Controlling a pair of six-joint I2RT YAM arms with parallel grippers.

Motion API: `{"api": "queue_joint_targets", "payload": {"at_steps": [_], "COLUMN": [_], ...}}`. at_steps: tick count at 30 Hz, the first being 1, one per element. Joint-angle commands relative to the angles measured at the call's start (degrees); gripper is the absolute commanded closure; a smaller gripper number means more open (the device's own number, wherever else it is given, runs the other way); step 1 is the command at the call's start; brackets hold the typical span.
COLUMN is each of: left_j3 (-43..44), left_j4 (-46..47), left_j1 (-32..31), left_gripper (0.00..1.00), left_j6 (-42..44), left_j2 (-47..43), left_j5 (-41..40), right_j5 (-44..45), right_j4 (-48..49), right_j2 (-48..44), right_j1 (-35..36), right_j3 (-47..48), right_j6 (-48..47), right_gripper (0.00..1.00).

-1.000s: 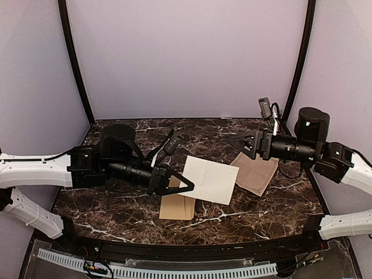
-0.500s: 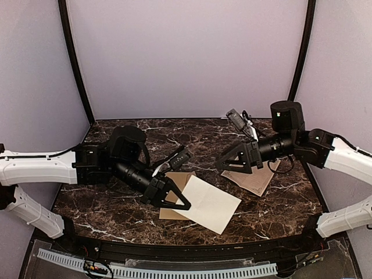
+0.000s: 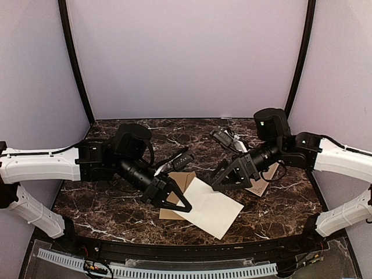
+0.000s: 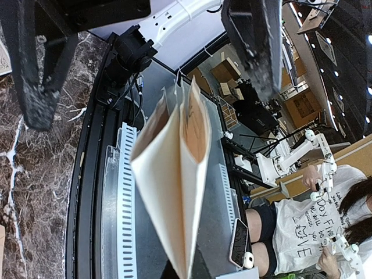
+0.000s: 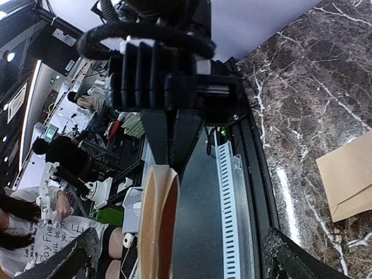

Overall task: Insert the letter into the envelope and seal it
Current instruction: Adjust the letter.

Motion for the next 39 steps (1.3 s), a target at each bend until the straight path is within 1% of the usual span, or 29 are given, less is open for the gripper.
{"api": "queue_joint_targets", "payload": {"at_steps": [1,3,5,8,12,14,17,19,25,29,31,32,33,34,35,36,37,39], "left_j3": [2.14,2.16,2.23,2.14,2.34,2.43,2.57,2.79,3.37,3.34,3.35,3.5,3.7,3.8,3.93,3.74,3.1,1.49], "left_j4": [-0.99,-1.1,-1.12,-1.14,-2.52,-3.5,-4.01,-4.17,-4.3,-4.17,-4.12,-4.54,-4.94,-5.88,-6.27,-6.74,-6.66,-5.07], "left_j1": [0.57,0.76,0.86,1.03,1.3,1.49,1.61,1.61,1.61,1.61,1.61,1.61,1.61,1.68,1.73,2.08,2.37,3.33], "left_gripper": [1.0,1.0,1.0,1.0,1.0,1.0,1.0,1.0,1.0,1.0,0.99,0.95,0.81,0.71,0.54,0.48,0.39,0.29], "left_j6": [2.01,2.25,2.52,2.6,3.4,3.84,3.83,3.76,3.5,3.3,3.04,3.0,2.97,2.87,2.3,1.71,-0.37,-4.11], "left_j2": [0.41,0.74,0.84,0.7,0.58,0.5,0.49,0.61,0.8,0.97,0.92,0.92,0.82,0.7,0.34,0.02,-0.71,-2.0], "left_j5": [1.48,1.64,1.55,1.24,1.03,0.64,0.68,0.58,0.51,0.09,-1.03,-2.01,-4.42,-6.21,-10.39,-12.41,-15.98,-20.25], "right_j5": [-2.93,-2.8,-2.38,-1.52,0.91,1.75,2.7,3.08,3.69,4.46,6.41,9.69,12.8,16.19,19.68,22.78,26.19,32.23], "right_j4": [5.57,5.55,4.9,4.54,3.8,3.32,3.26,3.65,4.8,5.08,4.86,4.36,3.64,2.95,2.51,2.18,2.09,2.42], "right_j2": [-0.54,-0.67,-0.83,-1.69,-3.23,-3.44,-3.47,-3.41,-3.54,-3.77,-4.25,-4.74,-5.27,-6.17,-6.89,-7.69,-8.63,-10.39], "right_j1": [2.91,4.16,4.95,5.47,5.55,5.56,5.7,5.95,6.33,6.41,6.44,6.43,6.43,6.39,6.38,6.33,6.3,6.09], "right_j3": [-1.0,-1.24,-1.45,-1.99,-2.45,-2.62,-3.15,-3.39,-4.13,-4.41,-4.26,-4.08,-3.95,-3.89,-3.95,-4.27,-4.73,-6.17], "right_j6": [4.1,5.12,5.51,6.26,6.57,6.5,6.67,6.79,7.21,7.27,7.13,7.06,7.17,7.51,7.93,8.6,9.61,12.64], "right_gripper": [0.07,0.09,0.17,0.34,0.62,0.72,0.83,0.87,0.88,1.0,1.0,1.0,1.0,1.0,1.0,1.0,1.0,1.0]}}
